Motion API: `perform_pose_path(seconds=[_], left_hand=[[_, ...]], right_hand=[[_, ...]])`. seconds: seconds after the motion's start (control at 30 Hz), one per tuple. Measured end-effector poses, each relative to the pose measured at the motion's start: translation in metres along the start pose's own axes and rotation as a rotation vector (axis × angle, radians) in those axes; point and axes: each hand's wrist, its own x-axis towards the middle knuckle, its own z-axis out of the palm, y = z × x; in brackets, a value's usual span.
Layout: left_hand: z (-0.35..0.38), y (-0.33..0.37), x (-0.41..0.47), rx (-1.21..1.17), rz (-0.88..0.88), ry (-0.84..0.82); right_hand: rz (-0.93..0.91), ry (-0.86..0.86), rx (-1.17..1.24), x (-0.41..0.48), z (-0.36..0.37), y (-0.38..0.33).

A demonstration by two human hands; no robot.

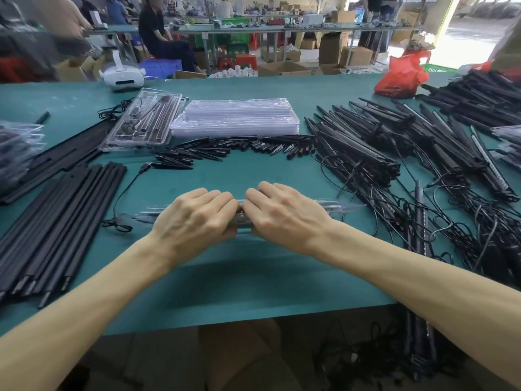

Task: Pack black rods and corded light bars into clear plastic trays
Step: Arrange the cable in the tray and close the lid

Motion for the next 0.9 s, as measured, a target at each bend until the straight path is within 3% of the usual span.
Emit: perform_pose_path(seconds=[0.4, 0.7, 0.9], left_hand=[[0.009, -0.005, 0.001, -0.029, -0.085, -0.095], [-0.002, -0.002, -0.062, -0.049, -0.348, -0.333], [-0.004, 0.004, -0.074, -0.036, -0.314, -0.334]], right_hand=[[0.120, -0.032, 0.020, -0.001, 0.007, 0.007], [0.196, -0.118, 0.165, -0.043, -0.002, -0.010], [0.195, -0.168, 0.269, -0.054, -0.023, -0.021]])
